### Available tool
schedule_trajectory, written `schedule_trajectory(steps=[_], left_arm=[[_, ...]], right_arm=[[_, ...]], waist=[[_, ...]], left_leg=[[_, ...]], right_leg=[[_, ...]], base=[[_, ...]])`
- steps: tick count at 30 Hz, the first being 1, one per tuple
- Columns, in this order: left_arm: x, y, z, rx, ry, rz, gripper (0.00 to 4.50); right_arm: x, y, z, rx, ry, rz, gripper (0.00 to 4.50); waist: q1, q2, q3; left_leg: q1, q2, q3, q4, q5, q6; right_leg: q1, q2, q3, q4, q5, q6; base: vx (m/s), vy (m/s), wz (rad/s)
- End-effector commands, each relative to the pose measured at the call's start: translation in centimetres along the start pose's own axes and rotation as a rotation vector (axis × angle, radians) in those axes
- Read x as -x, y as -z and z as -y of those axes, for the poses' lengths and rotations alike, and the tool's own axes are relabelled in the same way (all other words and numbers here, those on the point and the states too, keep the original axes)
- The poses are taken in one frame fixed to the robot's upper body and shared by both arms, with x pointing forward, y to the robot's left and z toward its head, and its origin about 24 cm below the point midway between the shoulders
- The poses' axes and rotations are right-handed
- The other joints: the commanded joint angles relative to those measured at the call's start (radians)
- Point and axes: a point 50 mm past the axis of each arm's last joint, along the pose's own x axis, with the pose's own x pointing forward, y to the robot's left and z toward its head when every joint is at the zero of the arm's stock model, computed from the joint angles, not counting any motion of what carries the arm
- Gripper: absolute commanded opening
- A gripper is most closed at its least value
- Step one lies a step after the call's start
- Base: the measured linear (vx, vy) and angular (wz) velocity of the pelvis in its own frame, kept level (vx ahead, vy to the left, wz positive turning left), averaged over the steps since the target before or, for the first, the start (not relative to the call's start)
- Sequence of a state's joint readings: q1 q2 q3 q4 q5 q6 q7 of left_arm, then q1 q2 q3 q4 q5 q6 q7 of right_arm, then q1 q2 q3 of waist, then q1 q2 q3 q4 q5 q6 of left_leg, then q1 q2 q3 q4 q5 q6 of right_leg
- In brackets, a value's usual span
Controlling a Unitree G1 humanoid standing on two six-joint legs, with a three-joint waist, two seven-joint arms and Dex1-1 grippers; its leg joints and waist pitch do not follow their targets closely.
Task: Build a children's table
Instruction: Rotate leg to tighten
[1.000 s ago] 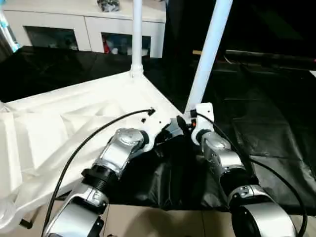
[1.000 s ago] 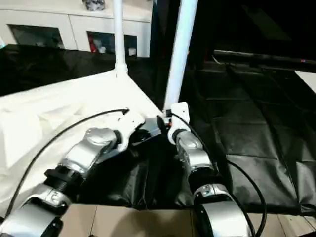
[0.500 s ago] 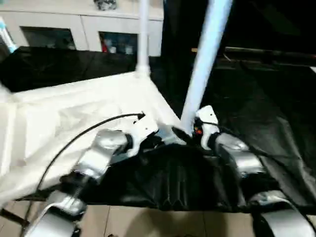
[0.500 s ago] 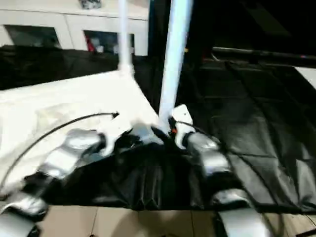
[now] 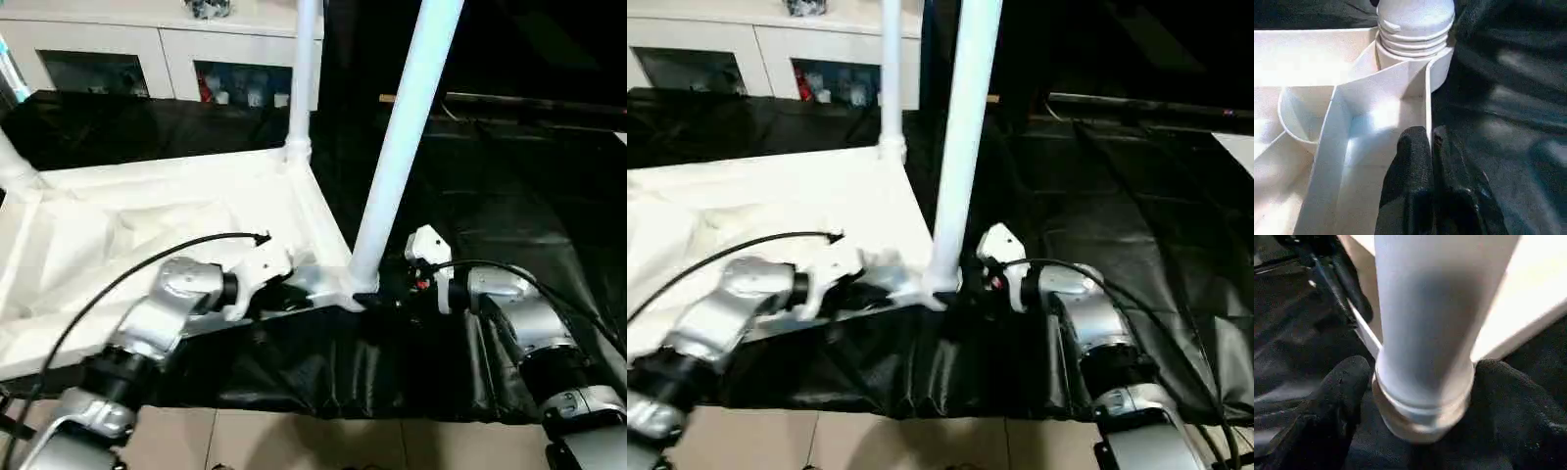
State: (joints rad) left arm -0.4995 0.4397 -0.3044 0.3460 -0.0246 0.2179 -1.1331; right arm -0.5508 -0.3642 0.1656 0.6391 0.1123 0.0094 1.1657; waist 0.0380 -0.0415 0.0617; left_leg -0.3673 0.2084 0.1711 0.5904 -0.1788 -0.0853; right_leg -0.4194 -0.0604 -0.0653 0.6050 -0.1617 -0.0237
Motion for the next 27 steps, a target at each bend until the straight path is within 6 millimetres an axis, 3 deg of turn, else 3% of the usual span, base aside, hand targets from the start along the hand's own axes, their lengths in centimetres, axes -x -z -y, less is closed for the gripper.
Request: schedule_trajectory(steps=[1, 2, 3, 8, 17, 19, 24, 25, 27], left_arm=[[0.0, -0.7, 0.4, -0.033, 0.033, 0.028, 0.00], [0.0, -0.7, 0.4, -0.031, 0.036, 0.026, 0.00], [0.0, -0.6, 0.5, -0.030, 0.036, 0.024, 0.00], [0.2, -0.5, 0.5, -0.024, 0.028, 0.018, 0.00], [0.2, -0.3, 0.6, -0.015, 0.022, 0.014, 0.00], [0.4, -0.2, 0.6, -0.014, 0.015, 0.012, 0.00], [0.3, -0.4, 0.5, -0.003, -0.008, 0.025, 0.00], [0.2, -0.5, 0.4, 0.009, -0.029, 0.031, 0.00], [-0.4, -0.8, 0.0, 0.029, -0.096, 0.040, 0.00]], right_arm=[[-0.2, -0.5, 0.1, 0.035, -0.013, -0.008, 3.89], [-0.3, -0.5, 0.1, 0.036, -0.014, -0.009, 3.89], [-0.4, -0.5, 0.1, 0.036, -0.017, -0.009, 3.89], [-0.7, -0.7, 0.1, 0.033, -0.031, -0.012, 3.71], [-0.9, -0.4, -0.2, 0.030, -0.047, -0.023, 3.00], [-1.2, -0.2, -0.3, 0.026, -0.050, -0.020, 2.85], [-1.9, 0.1, -0.8, 0.017, -0.060, -0.013, 2.73], [-2.2, 0.1, -0.9, 0.007, -0.039, 0.004, 2.73], [-3.0, 0.2, -0.9, -0.028, 0.034, 0.038, 2.72]], waist=[[0.003, -0.001, -0.070], [0.003, -0.001, -0.070], [0.003, -0.009, -0.070], [0.006, -0.004, -0.071], [0.007, -0.008, -0.072], [0.008, -0.013, -0.072], [0.007, -0.013, -0.071], [0.008, -0.009, -0.071], [0.007, -0.012, -0.070]], left_leg=[[0.006, 0.023, 0.002, -0.064, -0.189, 0.062], [0.006, 0.023, 0.002, -0.064, -0.191, 0.060], [0.006, 0.023, 0.003, -0.064, -0.193, 0.058], [0.006, 0.023, 0.002, -0.064, -0.186, 0.053], [0.006, 0.023, 0.002, -0.062, -0.176, 0.056], [0.006, 0.022, 0.002, -0.062, -0.176, 0.055], [0.006, 0.022, 0.002, -0.062, -0.180, 0.051], [0.006, 0.022, 0.001, -0.063, -0.184, 0.049], [0.006, 0.022, 0.001, -0.064, -0.186, 0.041]], right_leg=[[0.059, -0.069, 0.045, -0.070, -0.266, -0.207], [0.058, -0.069, 0.045, -0.070, -0.267, -0.208], [0.059, -0.069, 0.045, -0.070, -0.270, -0.206], [0.061, -0.069, 0.046, -0.067, -0.262, -0.203], [0.062, -0.069, 0.046, -0.064, -0.246, -0.209], [0.062, -0.069, 0.045, -0.064, -0.253, -0.205], [0.061, -0.069, 0.045, -0.064, -0.256, -0.203], [0.061, -0.070, 0.046, -0.064, -0.261, -0.203], [0.061, -0.070, 0.046, -0.066, -0.274, -0.199]], base=[[0.000, 0.000, 0.00], [0.000, 0.000, 0.00], [0.000, 0.000, 0.00], [0.000, 0.000, 0.00], [0.000, 0.000, 0.00], [0.000, 0.000, 0.00], [0.000, 0.000, 0.00], [0.000, 0.000, 0.00], [0.000, 0.000, 0.00]])
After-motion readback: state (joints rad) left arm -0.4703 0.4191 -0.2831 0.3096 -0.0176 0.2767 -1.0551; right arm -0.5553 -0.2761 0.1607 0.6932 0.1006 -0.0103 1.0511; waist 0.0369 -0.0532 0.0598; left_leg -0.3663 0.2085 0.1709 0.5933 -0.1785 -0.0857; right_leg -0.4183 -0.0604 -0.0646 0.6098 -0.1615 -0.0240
